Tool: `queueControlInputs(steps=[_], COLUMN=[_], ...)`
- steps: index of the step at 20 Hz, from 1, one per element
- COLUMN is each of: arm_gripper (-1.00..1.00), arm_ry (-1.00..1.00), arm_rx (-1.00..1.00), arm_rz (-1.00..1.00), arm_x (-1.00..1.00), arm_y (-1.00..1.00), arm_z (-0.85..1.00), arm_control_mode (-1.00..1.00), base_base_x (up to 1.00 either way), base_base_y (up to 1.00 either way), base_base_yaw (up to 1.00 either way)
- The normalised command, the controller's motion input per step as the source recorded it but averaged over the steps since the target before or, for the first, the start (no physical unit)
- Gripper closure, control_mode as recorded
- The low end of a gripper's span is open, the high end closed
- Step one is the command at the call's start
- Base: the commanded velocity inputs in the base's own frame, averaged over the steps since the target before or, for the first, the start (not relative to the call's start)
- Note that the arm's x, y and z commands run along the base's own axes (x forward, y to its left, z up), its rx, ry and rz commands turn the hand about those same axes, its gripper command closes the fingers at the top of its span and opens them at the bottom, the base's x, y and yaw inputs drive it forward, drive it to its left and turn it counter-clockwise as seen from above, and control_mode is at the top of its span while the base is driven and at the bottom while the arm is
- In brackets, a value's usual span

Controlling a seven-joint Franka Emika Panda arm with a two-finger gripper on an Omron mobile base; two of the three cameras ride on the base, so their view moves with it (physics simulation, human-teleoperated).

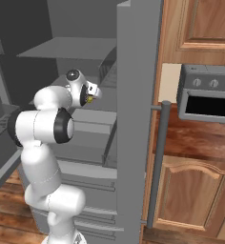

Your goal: Retrieve a lemon from the fridge and place it on the cutting board with the fish.

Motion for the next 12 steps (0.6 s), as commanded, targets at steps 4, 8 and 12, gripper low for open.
queueControlInputs(steps=[4, 8, 12], arm_gripper=[-1.0, -1.0, 1.0], arm_ry=[0.06, 0.05, 0.03], arm_rx=[0.0, 0.0, 0.0], arm_rz=[0.0, 0.0, 0.0], arm_x=[0.0, 0.0, 0.0], arm_y=[0.0, 0.0, 0.0], arm_z=[-0.04, -0.04, -0.05], arm_control_mode=[-1.0, -1.0, -1.0], base_base_x=[0.0, 0.0, 0.0], base_base_y=[0.0, 0.0, 0.0], base_base_yaw=[0.0, 0.0, 0.0])
